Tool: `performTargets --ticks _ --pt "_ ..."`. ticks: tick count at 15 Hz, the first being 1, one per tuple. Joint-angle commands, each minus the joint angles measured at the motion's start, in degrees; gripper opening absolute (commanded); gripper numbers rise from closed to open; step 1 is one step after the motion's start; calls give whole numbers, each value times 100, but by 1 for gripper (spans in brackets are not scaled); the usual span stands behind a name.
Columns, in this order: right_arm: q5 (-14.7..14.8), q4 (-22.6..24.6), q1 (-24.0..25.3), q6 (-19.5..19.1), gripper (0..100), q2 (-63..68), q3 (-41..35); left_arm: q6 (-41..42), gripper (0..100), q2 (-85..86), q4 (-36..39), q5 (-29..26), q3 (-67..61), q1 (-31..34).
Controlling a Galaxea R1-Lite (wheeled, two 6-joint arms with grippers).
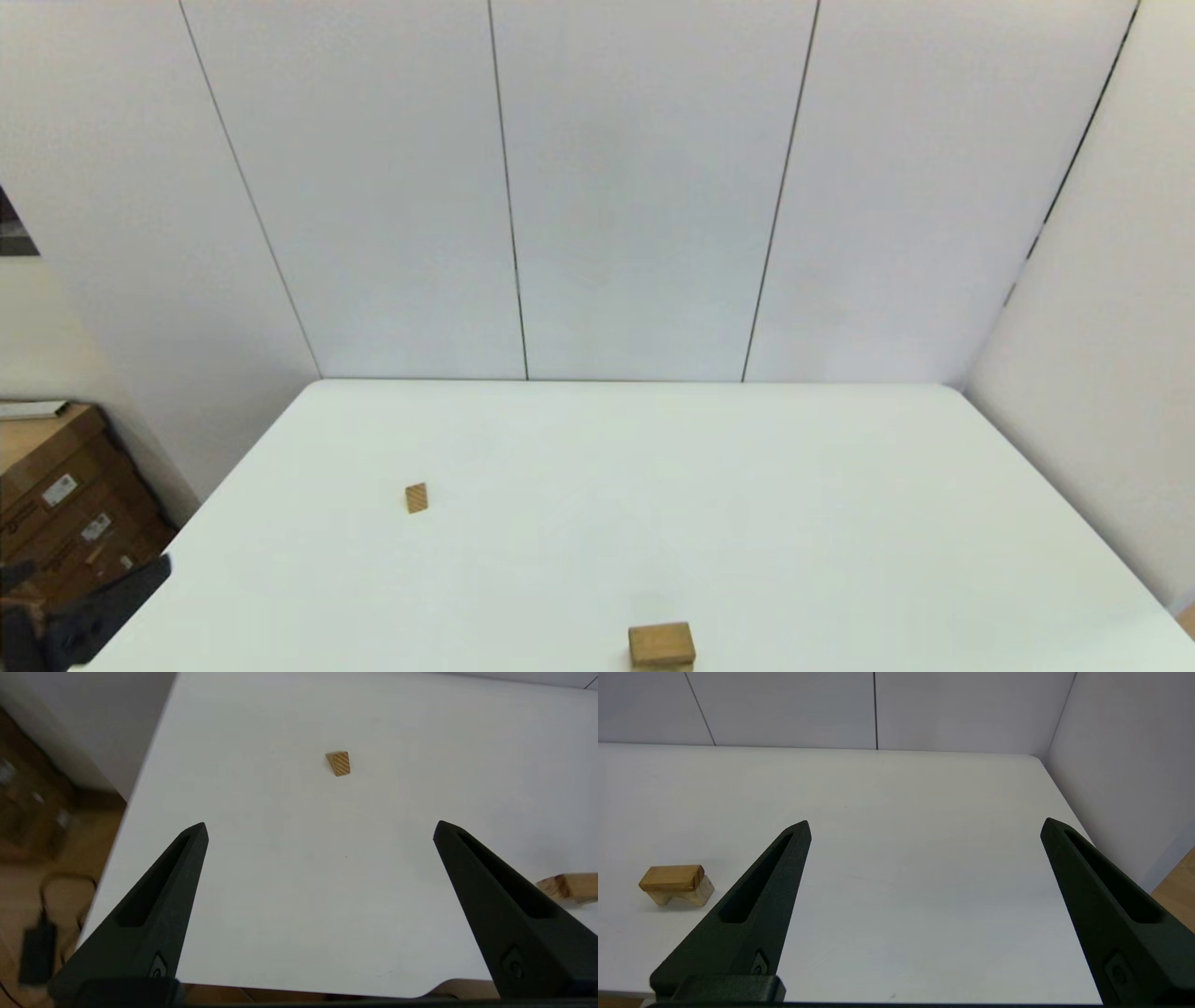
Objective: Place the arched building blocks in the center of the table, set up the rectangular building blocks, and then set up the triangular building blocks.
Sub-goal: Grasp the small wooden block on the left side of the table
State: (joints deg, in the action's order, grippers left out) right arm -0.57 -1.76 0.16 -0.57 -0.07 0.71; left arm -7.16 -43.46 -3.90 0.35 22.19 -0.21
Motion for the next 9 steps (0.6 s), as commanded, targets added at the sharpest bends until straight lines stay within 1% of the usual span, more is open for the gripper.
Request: performTargets --ticks 1,2,3,5,7,9 --pt "-4 0 2 -4 100 7 0 -1965 100 -4724 311 35 2246 -964" --pt "-4 0 2 -4 100 7 0 -2027 100 -5006 320 44 2369 -1078" --pt "-4 0 2 -4 100 7 0 -2176 100 -5761 329 44 2738 -1306" --pt "-4 0 2 -4 100 7 0 -2528 100 -6746 329 44 3371 -1465" --pt "-4 0 2 -4 100 7 0 -2651 100 -7660 293 44 3934 -1465" --pt "-4 0 2 -4 100 7 0 -2651 100 -8152 214 53 4136 -1447"
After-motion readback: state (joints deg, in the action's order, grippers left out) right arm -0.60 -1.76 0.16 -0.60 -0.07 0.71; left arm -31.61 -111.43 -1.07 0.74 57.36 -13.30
